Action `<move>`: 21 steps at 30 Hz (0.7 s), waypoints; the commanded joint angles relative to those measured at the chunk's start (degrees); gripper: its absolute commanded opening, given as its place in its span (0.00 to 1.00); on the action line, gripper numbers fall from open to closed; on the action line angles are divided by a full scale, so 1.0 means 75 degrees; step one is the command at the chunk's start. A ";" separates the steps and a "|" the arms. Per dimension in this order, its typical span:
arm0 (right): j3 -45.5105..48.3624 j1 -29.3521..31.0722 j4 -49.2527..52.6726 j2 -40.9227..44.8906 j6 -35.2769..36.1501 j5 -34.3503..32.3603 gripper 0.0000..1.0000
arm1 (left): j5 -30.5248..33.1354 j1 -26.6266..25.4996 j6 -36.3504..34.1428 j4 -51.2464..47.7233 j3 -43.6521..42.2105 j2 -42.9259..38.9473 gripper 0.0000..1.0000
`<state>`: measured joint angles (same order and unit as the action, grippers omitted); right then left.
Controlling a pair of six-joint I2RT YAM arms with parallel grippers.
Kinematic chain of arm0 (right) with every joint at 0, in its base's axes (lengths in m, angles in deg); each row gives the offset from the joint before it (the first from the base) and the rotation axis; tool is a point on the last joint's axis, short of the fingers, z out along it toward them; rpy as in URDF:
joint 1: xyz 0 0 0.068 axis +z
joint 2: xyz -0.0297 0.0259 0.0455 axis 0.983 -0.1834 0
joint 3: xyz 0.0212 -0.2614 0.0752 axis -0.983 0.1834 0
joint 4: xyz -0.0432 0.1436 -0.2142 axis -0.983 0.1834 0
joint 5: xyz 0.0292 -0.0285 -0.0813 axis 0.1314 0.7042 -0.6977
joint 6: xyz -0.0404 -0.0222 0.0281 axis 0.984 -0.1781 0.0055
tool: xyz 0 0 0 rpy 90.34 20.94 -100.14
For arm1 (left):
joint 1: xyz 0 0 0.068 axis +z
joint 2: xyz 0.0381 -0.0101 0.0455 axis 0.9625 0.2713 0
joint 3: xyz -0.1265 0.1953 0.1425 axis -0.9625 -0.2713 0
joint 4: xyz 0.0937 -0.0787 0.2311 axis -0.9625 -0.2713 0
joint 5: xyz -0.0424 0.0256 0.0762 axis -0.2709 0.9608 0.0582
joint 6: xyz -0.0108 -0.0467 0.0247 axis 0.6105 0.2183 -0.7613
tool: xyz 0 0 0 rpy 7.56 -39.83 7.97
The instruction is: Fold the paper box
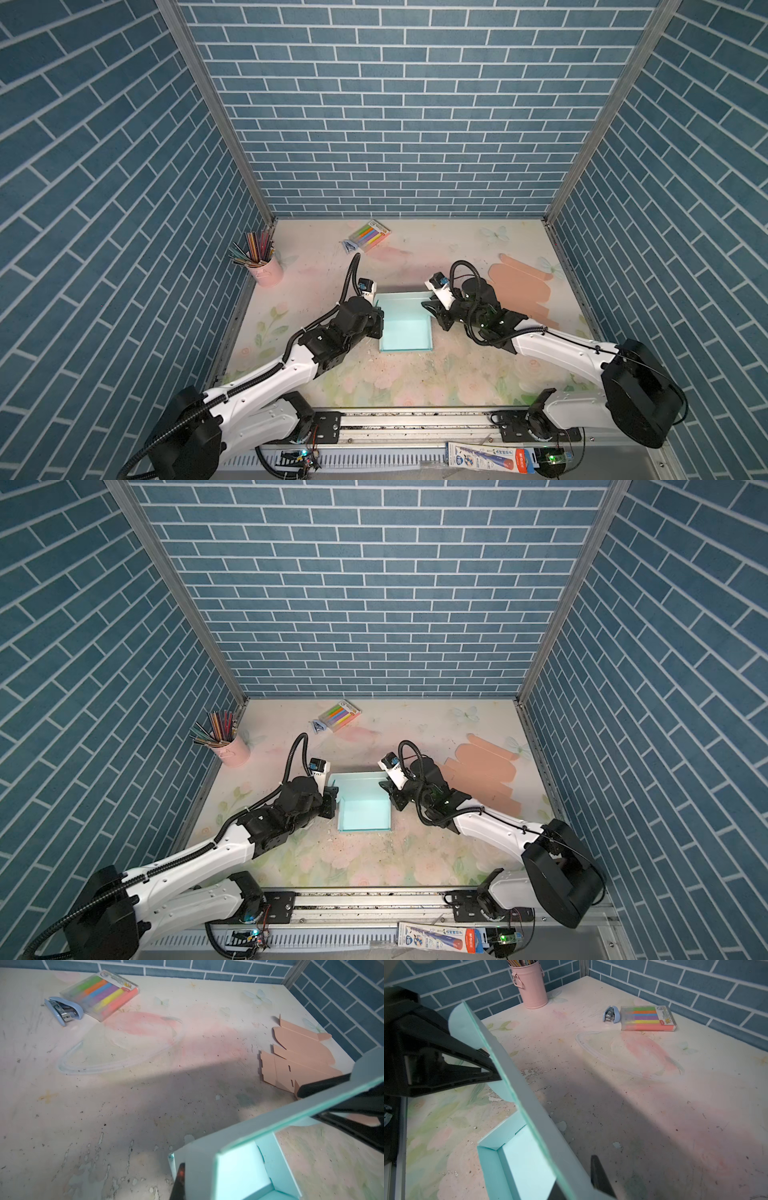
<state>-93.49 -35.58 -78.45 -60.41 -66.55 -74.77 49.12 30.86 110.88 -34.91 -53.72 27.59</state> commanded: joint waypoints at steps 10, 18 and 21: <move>-0.0107 0.0140 -0.0192 -0.0093 -0.1333 -0.0537 0.30 | 0.0142 -0.0071 -0.0234 0.1217 0.0092 0.0296 0.01; -0.0043 0.0141 0.0538 0.0204 -0.1298 -0.1194 0.30 | -0.0622 0.0024 -0.1023 0.0892 0.0222 0.0396 0.01; -0.0093 0.0129 0.0772 0.0309 -0.1237 -0.1408 0.30 | -0.0762 0.0021 -0.1213 0.0729 0.0346 0.0484 0.01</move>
<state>-94.21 -35.09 -75.74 -59.85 -74.42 -83.12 46.24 30.99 104.34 -30.34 -53.42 30.93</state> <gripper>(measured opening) 0.301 0.051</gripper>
